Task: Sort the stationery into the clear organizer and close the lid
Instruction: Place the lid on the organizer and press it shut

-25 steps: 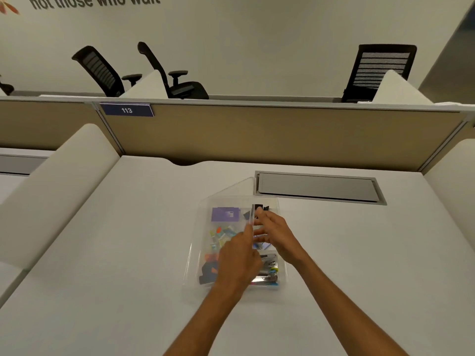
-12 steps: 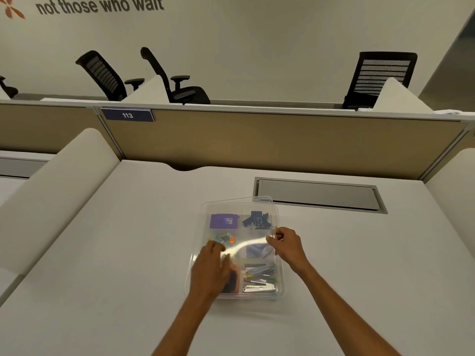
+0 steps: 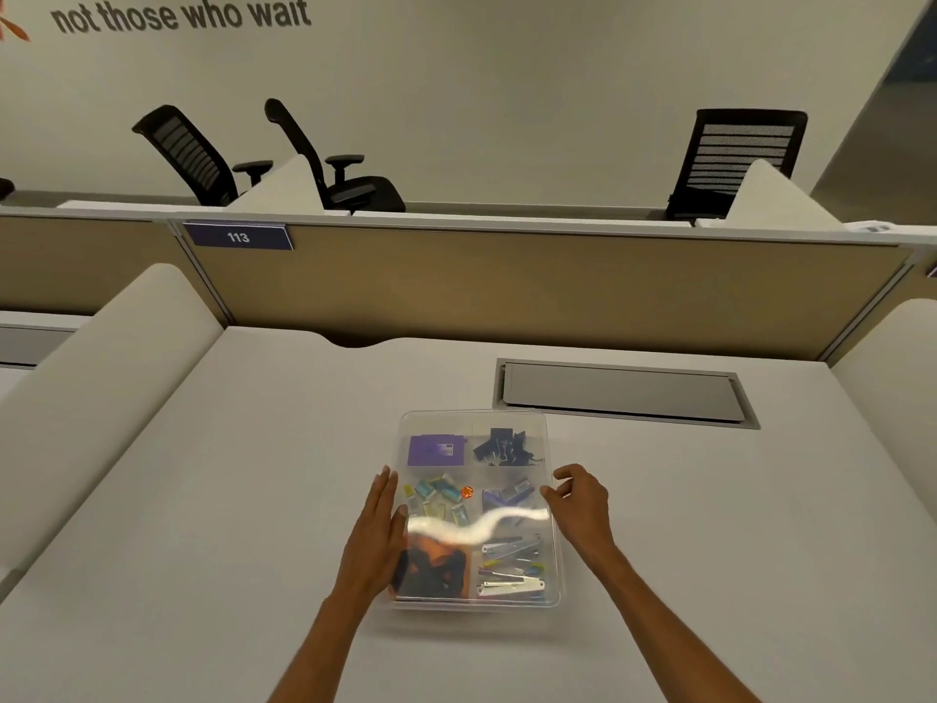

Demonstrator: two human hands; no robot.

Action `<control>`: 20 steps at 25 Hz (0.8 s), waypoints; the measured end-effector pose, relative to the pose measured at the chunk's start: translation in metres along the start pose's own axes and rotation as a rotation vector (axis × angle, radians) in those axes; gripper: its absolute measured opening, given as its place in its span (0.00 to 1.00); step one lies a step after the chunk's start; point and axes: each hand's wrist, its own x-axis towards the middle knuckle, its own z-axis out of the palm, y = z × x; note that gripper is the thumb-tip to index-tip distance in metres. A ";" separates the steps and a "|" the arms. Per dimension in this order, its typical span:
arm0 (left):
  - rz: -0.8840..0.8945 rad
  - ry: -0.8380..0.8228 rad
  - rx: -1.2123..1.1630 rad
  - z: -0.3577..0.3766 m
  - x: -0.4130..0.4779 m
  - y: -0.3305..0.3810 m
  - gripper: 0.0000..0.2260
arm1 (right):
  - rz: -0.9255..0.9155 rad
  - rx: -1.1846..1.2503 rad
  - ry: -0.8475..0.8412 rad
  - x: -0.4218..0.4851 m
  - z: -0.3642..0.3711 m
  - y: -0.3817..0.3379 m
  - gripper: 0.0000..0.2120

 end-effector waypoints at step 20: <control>0.228 0.011 0.578 0.027 0.042 0.018 0.35 | -0.495 -0.650 -0.118 0.004 0.061 0.007 0.43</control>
